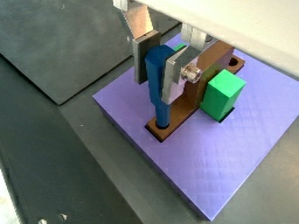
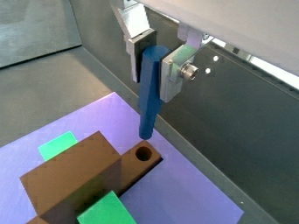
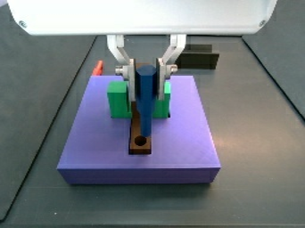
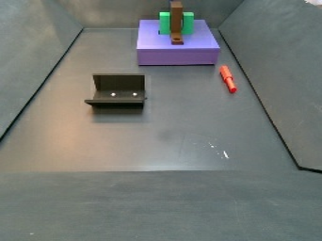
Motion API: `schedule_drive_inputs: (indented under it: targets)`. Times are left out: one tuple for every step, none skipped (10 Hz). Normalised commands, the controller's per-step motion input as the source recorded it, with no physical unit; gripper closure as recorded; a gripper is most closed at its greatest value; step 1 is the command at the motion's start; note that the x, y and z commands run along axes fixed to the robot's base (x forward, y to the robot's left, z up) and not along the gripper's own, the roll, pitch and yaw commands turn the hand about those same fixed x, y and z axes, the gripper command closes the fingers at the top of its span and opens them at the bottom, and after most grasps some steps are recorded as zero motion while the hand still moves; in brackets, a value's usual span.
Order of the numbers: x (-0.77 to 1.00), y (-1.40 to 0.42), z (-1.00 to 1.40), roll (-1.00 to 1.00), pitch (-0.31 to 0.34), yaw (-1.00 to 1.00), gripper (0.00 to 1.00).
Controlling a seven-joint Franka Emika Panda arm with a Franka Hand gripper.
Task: Pick up the blue object. Move up. Place the blue object on the fixture. Regrasp the blue object. Move to above the board. Insert the blue object.
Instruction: Insert the blue object.
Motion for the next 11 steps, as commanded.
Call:
schedule_drive_inputs:
  targets:
    - [0.00,0.00,-0.07,0.16,-0.050,0.03,1.00]
    - [0.00,0.00,-0.07,0.17,-0.034,0.07,1.00]
    - [0.00,0.00,-0.15,0.08,-0.004,0.00,1.00]
    - [0.05,0.02,-0.20,0.02,0.000,0.00,1.00]
    - [0.00,0.13,-0.27,0.00,-0.033,0.00,1.00]
    - [0.00,0.11,-0.26,-0.02,-0.040,0.00,1.00]
    - [0.02,0.07,-0.22,-0.02,-0.036,0.00,1.00]
    - [0.00,0.00,-0.24,-0.01,-0.049,0.00,1.00]
    - [0.00,-0.07,-0.23,0.00,-0.044,0.00,1.00]
    - [-0.04,-0.04,-0.21,0.00,-0.051,0.00,1.00]
    - [0.00,-0.07,-0.18,0.00,-0.051,0.00,1.00]
